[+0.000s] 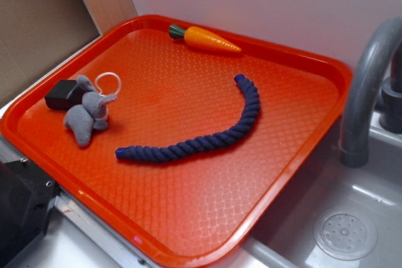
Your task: Grab the blue rope.
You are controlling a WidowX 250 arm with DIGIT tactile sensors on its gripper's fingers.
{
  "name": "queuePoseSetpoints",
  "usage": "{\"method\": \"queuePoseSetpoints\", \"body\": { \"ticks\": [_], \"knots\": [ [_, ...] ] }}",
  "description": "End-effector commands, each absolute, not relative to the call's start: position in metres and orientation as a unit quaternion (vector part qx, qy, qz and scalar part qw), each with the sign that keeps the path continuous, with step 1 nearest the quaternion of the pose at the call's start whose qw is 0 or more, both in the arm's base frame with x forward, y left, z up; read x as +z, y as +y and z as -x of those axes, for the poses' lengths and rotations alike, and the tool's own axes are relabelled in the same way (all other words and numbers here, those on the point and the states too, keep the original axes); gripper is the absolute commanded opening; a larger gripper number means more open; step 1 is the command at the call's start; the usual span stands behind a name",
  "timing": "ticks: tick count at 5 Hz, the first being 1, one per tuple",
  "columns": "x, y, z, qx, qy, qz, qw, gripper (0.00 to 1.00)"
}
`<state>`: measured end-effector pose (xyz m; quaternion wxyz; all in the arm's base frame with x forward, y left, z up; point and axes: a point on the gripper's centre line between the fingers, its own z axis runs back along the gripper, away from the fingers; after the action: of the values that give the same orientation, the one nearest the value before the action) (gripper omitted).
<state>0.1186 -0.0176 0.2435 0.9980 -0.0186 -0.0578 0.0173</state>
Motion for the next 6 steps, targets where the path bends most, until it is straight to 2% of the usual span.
{"method": "queuePoseSetpoints", "body": {
  "ticks": [1,2,3,4,5,6],
  "knots": [
    [0.243,-0.018,-0.119,0.017,-0.058,0.019,0.998,1.0],
    [0.232,-0.043,-0.147,-0.029,-0.11,0.007,0.994,1.0],
    [0.225,-0.065,-0.168,-0.059,-0.141,-0.002,0.988,1.0],
    [0.201,-0.103,-0.193,-0.131,-0.18,-0.049,0.974,1.0],
    [0.158,-0.141,-0.209,-0.17,-0.162,-0.081,0.969,1.0],
    [0.12,-0.158,-0.211,-0.196,-0.144,-0.044,0.969,1.0]
  ]
}}
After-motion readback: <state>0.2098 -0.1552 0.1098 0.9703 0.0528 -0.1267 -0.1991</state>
